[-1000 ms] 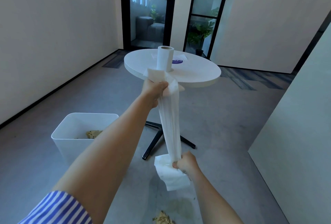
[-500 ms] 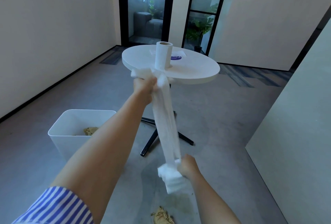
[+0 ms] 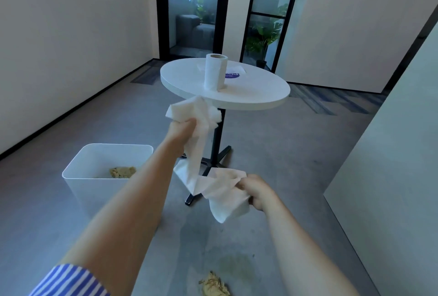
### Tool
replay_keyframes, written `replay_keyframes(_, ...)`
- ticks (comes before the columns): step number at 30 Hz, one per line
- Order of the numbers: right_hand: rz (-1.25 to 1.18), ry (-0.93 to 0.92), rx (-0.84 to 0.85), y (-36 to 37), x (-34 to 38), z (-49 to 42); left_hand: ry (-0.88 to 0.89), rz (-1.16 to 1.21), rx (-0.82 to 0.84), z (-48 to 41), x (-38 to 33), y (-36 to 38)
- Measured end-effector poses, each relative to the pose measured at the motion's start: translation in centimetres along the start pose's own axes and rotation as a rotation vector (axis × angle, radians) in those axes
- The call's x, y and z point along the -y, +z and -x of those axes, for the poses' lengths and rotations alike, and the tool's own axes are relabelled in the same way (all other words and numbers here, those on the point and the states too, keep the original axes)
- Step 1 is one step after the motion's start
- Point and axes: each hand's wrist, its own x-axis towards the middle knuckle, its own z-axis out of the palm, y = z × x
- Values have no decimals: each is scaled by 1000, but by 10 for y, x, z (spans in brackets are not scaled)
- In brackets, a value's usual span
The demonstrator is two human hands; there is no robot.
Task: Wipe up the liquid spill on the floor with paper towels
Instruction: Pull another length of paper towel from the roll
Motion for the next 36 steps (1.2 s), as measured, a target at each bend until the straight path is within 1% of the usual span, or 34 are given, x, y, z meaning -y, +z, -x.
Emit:
replay_keyframes(2, -17, 0, 55, -3, 7, 2, -36, 13, 102, 11, 16, -1)
replay_keyframes(4, -1, 9, 71, -5, 14, 3, -109, 4, 209, 24, 31, -1)
replay_keyframes(6, 17, 28, 28, -4, 20, 1, -171, -8, 316, 37, 44, 3)
replay_keyframes(7, 11, 31, -13, -2, 22, -2, -174, -15, 371, 44, 50, 5)
replay_keyframes(10, -16, 45, -103, 2, 28, -15, -91, -82, 519, 60, 60, 16)
replay_keyframes(13, -41, 54, -150, 4, 31, -20, 32, -274, 587, 68, 65, 26)
replay_keyframes(15, -57, 47, -172, 5, 37, -12, 99, -368, 563, 70, 68, 30)
replay_keyframes(17, -111, 57, -135, 3, 40, -7, 166, -413, 460, 70, 72, 33)
replay_keyframes(18, -141, 68, -93, 0, 41, -4, 171, -421, 400, 69, 74, 34)
replay_keyframes(20, -213, 64, 23, -6, 41, 1, 136, -334, 348, 67, 78, 31)
replay_keyframes(23, -372, -7, 259, -19, 38, 11, 84, -139, 367, 65, 80, 23)
replay_keyframes(26, -465, -93, 350, -29, 31, 17, 92, 13, 394, 68, 75, 20)
replay_keyframes(29, -477, -180, 423, -32, 27, 21, 80, 102, 349, 69, 71, 21)
replay_keyframes(30, -467, -194, 425, -31, 27, 23, 70, 114, 324, 69, 71, 22)
replay_keyframes(32, -448, -194, 370, -26, 29, 22, 45, 135, 276, 68, 72, 22)
replay_keyframes(33, -414, -196, 305, -22, 32, 22, 28, 145, 252, 68, 72, 23)
replay_keyframes(36, -187, -197, -4, -11, 42, 22, -25, 128, 189, 70, 72, 26)
